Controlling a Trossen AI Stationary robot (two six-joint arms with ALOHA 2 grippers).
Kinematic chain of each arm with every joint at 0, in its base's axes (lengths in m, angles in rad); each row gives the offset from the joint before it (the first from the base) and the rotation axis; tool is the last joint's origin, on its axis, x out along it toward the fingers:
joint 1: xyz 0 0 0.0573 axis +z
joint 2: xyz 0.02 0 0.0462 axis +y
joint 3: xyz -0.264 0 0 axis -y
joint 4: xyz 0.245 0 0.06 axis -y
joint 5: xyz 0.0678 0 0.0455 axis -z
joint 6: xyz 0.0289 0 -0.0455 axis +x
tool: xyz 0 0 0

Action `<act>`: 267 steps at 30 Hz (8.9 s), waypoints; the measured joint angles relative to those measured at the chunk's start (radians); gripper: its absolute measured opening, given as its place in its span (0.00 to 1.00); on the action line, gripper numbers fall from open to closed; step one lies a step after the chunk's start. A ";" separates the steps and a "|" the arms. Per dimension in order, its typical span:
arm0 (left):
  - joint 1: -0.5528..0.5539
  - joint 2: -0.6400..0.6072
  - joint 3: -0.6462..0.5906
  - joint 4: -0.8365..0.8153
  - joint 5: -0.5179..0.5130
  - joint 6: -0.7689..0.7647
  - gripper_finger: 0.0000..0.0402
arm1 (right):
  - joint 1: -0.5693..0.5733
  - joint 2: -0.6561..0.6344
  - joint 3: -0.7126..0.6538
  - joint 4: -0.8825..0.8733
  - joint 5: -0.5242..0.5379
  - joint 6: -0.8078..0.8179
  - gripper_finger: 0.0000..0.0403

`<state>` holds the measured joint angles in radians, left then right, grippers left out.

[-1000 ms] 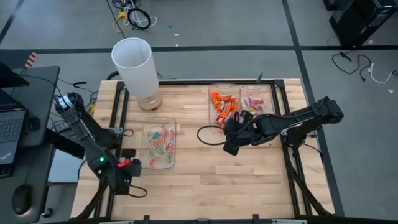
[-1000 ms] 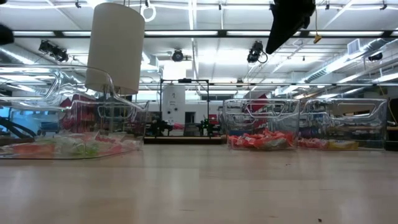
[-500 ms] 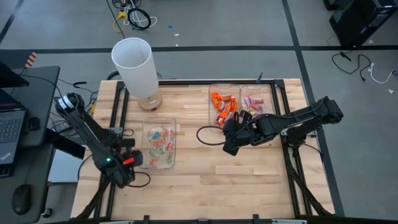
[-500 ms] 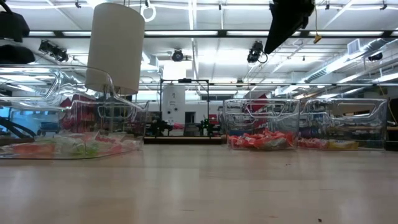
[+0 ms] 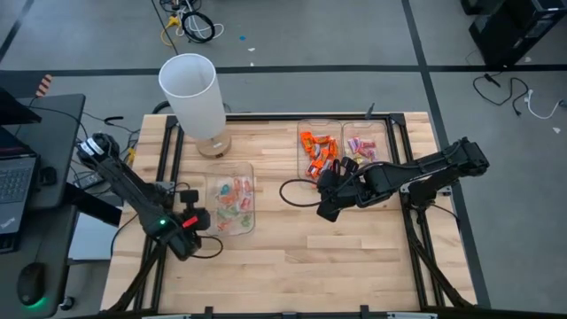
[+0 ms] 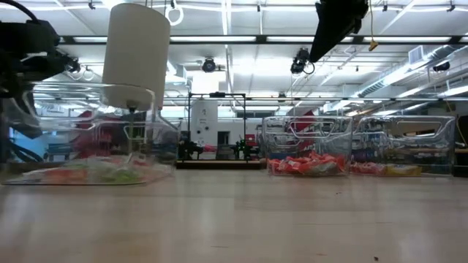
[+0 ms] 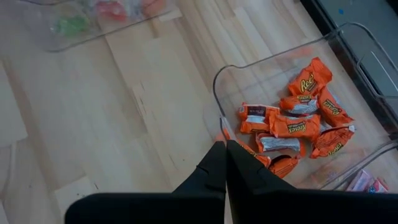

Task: Sort candy
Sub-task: Move the middle left transparent bin to the top left of the table

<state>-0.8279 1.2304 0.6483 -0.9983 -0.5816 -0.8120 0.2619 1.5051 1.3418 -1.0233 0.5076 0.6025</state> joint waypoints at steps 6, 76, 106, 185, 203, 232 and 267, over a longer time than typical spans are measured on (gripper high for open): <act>0.063 0.000 0.000 0.032 -0.058 0.085 0.00 | 0.000 0.000 0.000 0.002 0.000 -0.001 0.00; 0.471 -0.003 0.166 0.040 0.081 0.390 0.00 | -0.129 0.099 -0.008 0.592 -0.116 -0.375 0.00; 0.309 -0.351 0.265 -0.078 -0.419 0.368 0.00 | -0.498 0.532 0.251 0.999 -0.468 -0.528 0.00; 0.309 -0.356 0.172 -0.061 -0.369 0.311 0.00 | -0.574 0.608 0.381 0.418 -0.134 -0.425 0.00; 0.438 -0.339 -0.033 0.484 -0.145 0.447 0.00 | -0.417 0.287 0.384 0.219 -0.139 -0.515 0.00; 1.088 -0.050 -0.148 0.881 0.198 0.624 0.00 | -0.217 -0.013 0.278 -0.005 -0.129 -0.413 0.00; 1.193 0.084 -0.148 1.149 0.417 0.734 0.00 | -0.238 -0.013 0.143 0.069 -0.122 -0.359 0.00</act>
<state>0.3647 1.3148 0.5007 0.1503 -0.1648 -0.0776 0.0238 1.4918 1.4845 -0.9546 0.3851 0.2435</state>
